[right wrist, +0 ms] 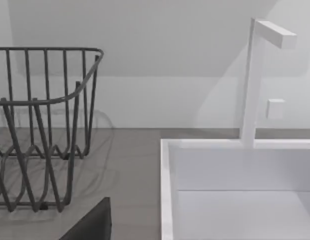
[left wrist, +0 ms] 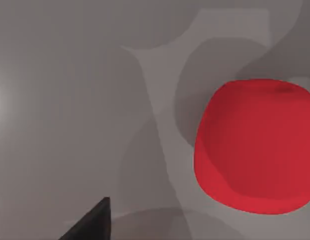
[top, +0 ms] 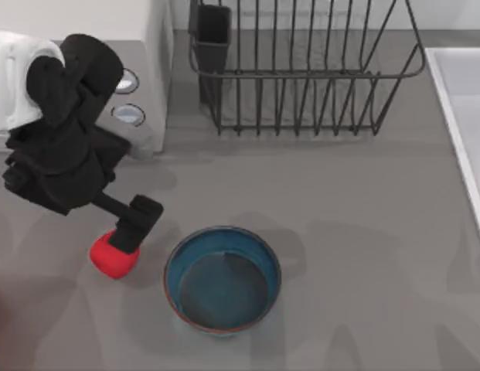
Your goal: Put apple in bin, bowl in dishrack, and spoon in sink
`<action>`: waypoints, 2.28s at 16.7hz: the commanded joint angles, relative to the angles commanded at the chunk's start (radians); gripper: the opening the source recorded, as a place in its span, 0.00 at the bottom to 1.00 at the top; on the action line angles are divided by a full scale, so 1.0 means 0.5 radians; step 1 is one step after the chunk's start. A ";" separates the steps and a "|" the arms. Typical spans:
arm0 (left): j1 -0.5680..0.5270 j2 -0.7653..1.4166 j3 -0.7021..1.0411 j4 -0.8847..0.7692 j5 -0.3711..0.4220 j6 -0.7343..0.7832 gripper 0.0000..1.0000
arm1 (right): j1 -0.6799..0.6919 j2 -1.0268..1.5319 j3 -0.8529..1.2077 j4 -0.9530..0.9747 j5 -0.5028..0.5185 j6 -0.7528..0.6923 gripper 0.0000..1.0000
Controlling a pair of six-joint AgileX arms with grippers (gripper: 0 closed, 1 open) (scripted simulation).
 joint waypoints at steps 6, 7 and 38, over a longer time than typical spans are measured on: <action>-0.044 0.196 0.140 -0.113 -0.001 0.021 1.00 | 0.000 0.000 0.000 0.000 0.000 0.000 1.00; -0.044 0.196 0.140 -0.113 -0.001 0.021 1.00 | 0.000 0.000 0.000 0.000 0.000 0.000 1.00; -0.037 0.438 -0.154 0.424 0.000 0.032 0.00 | 0.000 0.000 0.000 0.000 0.000 0.000 1.00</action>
